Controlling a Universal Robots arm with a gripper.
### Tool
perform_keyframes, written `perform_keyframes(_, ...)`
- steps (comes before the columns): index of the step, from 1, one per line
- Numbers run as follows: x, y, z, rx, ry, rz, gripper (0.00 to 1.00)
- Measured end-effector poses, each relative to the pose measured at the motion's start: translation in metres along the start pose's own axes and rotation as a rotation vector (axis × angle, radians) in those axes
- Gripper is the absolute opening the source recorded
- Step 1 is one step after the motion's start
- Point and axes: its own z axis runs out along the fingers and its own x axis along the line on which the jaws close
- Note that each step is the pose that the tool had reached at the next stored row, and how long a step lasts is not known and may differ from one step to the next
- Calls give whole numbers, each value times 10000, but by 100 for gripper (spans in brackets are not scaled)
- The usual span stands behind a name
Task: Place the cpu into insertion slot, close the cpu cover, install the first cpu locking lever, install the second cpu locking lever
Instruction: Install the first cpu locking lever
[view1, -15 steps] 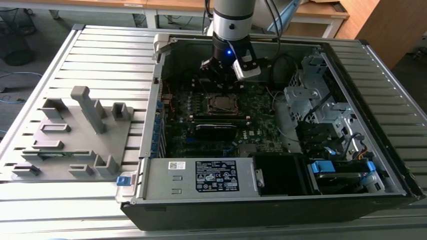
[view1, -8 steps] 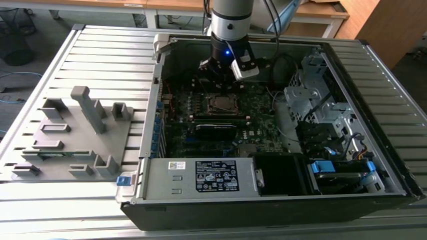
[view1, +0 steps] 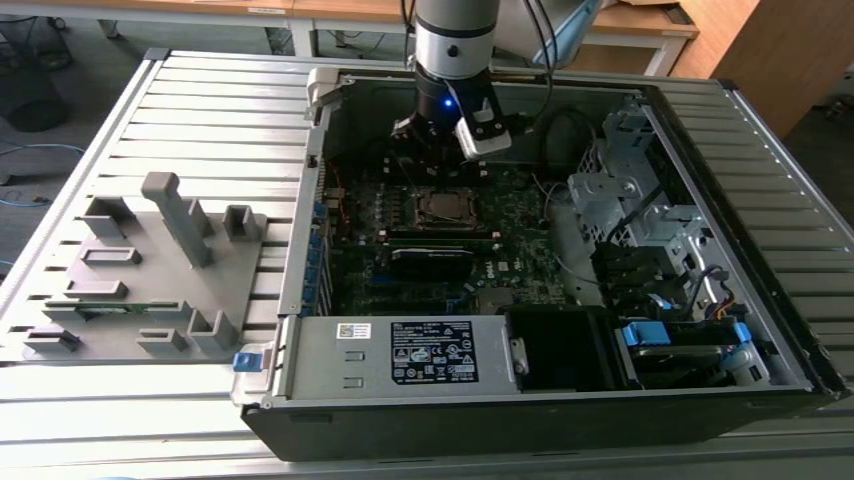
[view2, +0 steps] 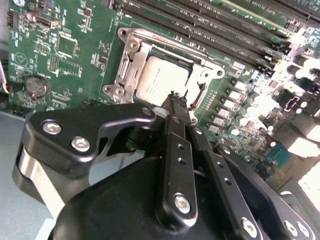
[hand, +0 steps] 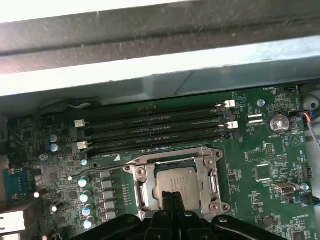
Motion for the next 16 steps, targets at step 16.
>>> perform_keyframes(16,-1,0,-15,25,157,1,10)
